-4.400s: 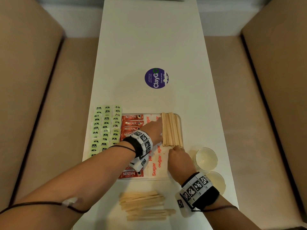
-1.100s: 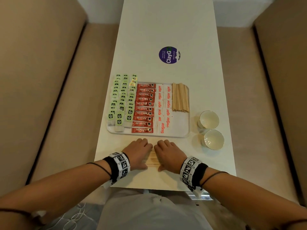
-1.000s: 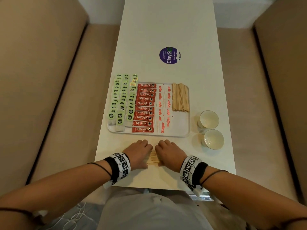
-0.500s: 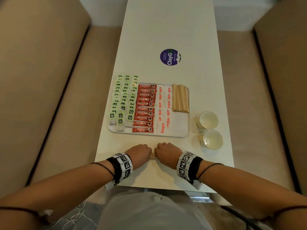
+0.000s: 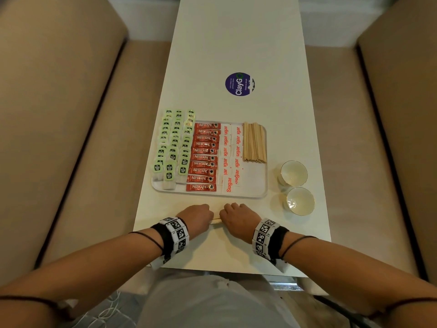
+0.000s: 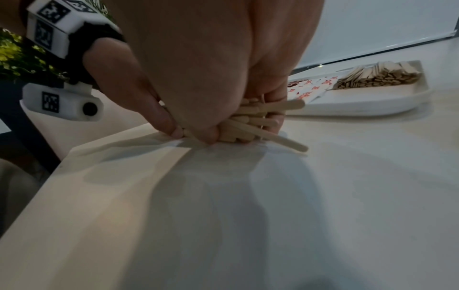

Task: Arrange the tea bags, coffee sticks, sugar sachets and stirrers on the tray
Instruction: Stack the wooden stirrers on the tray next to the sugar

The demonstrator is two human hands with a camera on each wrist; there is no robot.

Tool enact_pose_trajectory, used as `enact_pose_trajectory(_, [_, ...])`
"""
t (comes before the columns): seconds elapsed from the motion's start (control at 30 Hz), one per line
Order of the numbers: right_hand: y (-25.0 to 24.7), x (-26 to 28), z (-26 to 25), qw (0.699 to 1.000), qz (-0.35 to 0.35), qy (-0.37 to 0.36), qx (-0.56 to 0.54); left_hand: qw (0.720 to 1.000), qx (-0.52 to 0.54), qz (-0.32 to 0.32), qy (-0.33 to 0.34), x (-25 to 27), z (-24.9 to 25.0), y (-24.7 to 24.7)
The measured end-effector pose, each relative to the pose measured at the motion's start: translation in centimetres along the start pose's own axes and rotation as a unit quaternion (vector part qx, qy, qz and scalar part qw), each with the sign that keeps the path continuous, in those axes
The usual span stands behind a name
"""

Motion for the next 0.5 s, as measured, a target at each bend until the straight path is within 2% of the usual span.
enact_pose_trajectory(0.13, [-0.1,-0.2,0.5,1.000,-0.003,0.007,-0.013,1.000,0.003,-0.002,0.012,0.2,0.6,-0.6])
enact_pose_trajectory(0.3, [-0.8,0.0,1.4,0.996,-0.023,0.020,-0.079,0.998,0.064,-0.010,-0.001,0.7,0.1,-1.8])
enact_pose_trajectory(0.5, [-3.3,-0.2,2.1,0.997,-0.032,0.023,-0.064,0.997,0.074,0.003,-0.013,0.8,0.1,-3.1])
Point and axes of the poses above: each hand's wrist, its own x-axis away from the middle knuckle, its own y-axis out of the palm, z = x × y, the point moved 8 cm from there along -x, towards the middle knuckle, and after that the axes turned 11 degrees about -y, right-handed, at the moved point
